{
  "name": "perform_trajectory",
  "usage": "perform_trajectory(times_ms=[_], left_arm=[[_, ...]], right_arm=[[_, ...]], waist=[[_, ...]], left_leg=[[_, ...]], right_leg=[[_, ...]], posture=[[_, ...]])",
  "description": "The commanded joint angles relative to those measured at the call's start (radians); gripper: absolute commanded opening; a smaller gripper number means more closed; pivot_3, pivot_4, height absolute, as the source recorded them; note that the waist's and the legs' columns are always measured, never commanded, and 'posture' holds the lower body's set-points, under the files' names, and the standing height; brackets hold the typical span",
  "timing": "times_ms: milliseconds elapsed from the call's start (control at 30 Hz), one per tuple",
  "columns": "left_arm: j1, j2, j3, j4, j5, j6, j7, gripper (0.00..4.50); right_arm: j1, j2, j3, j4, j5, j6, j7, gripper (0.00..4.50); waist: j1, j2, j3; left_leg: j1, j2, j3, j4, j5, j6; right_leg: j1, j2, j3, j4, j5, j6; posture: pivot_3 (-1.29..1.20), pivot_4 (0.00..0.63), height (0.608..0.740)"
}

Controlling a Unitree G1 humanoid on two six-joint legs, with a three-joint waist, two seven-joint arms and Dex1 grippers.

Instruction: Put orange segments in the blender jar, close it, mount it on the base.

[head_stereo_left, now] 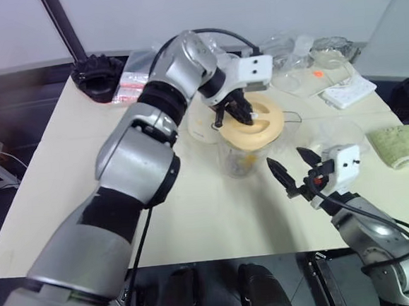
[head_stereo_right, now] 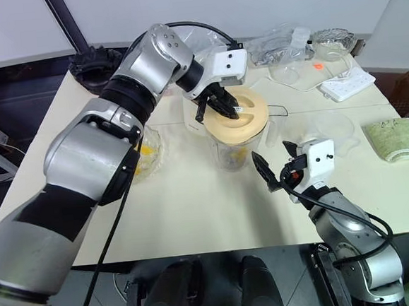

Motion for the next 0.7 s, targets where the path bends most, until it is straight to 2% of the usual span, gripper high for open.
perform_trajectory(times_ms=[33, 167, 633, 700], left_arm=[[0.035, -0.002, -0.010, 0.013, 0.031, -0.001, 0.022, 0.25], [0.055, -0.004, -0.011, 0.014, 0.033, -0.010, 0.026, 0.25], [0.080, 0.001, -0.030, 0.011, 0.052, -0.042, -0.034, 0.25], [0.082, 0.002, -0.031, 0.011, 0.052, -0.042, -0.047, 0.25]], right_arm=[[-0.047, 0.027, 0.002, 0.056, -0.058, -0.062, -0.014, 4.50], [-0.138, 0.044, 0.011, 0.238, -0.148, -0.154, -0.004, 4.50], [-0.371, 0.095, 0.022, 0.578, -0.259, -0.323, 0.028, 4.50], [-0.376, 0.101, 0.024, 0.580, -0.260, -0.328, 0.035, 3.93]], waist=[[0.000, 0.000, 0.000], [-0.002, 0.000, 0.000], [-0.007, 0.001, -0.001], [-0.008, 0.001, -0.001]], left_leg=[[0.001, 0.000, 0.000, 0.000, 0.000, 0.000], [0.011, 0.000, 0.000, -0.002, 0.000, 0.000], [0.012, 0.000, -0.001, -0.002, 0.000, 0.000], [0.012, 0.000, -0.001, -0.002, 0.000, 0.000]], right_leg=[[0.001, 0.000, 0.000, 0.000, 0.000, 0.000], [0.011, 0.000, 0.000, -0.004, 0.000, 0.000], [0.013, 0.000, -0.001, -0.004, 0.000, 0.000], [0.013, 0.001, -0.001, -0.004, 0.000, 0.000]], posture=[[0.00, 0.150, 0.740], [0.00, 0.150, 0.740], [0.00, 0.150, 0.740], [0.00, 0.150, 0.740]])
